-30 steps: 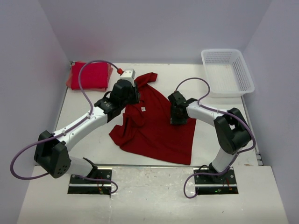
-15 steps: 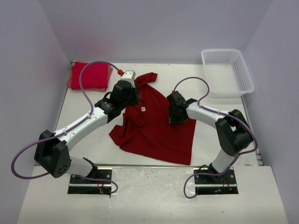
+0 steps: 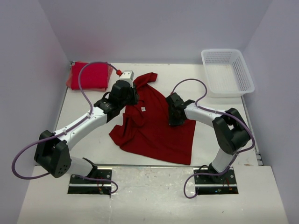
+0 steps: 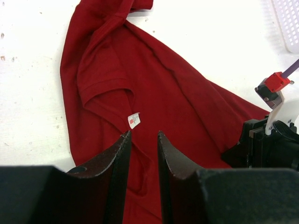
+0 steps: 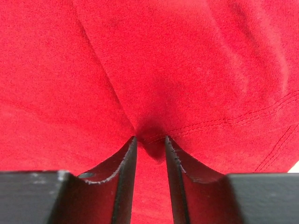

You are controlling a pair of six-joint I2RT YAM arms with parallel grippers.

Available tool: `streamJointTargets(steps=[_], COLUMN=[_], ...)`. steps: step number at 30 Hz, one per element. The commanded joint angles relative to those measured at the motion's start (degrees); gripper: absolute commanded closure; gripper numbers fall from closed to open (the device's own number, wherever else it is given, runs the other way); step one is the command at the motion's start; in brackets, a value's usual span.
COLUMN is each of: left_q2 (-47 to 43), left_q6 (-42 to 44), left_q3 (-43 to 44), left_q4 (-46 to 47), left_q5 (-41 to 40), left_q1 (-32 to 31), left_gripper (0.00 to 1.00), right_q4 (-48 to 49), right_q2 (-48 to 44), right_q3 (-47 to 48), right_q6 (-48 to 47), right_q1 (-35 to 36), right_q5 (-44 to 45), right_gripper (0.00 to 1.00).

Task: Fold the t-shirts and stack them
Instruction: Flatten out the tshirt

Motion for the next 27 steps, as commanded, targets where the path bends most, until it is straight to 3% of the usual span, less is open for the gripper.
streamJointTargets(steps=[1, 3, 12, 13, 15, 27], left_q2=[-0.71, -0.71, -0.27, -0.01, 0.26, 12.02], left_q6=[0.94, 0.94, 1.03, 1.2, 1.47, 7.17], left_q3=[-0.15, -0.16, 0.02, 0.11, 0.28, 8.28], left_q4=[2.26, 2.18, 2.35, 2.53, 2.61, 3.4], left_q5=[0.62, 0.7, 0.97, 0.97, 0.71, -4.74], left_q1=[0.71, 0.8, 1.15, 1.24, 1.33, 1.86], left_gripper=[0.7, 0.7, 0.7, 0.7, 0.7, 0.6], right_q4=[1.46, 1.55, 1.11, 0.94, 0.24, -5.66], right_q2=[0.91, 0.91, 1.26, 0.74, -0.23, -11.56], right_q3=[-0.29, -0.46, -0.2, -0.11, 0.06, 5.78], right_q6=[1.43, 1.43, 1.43, 1.26, 0.82, -1.47], right_q1=[0.37, 0.36, 0.37, 0.37, 0.54, 1.33], right_q5=[-0.04, -0.04, 0.84, 1.45, 2.07, 7.09], right_gripper=[0.76, 0.82, 0.85, 0.93, 0.98, 1.0])
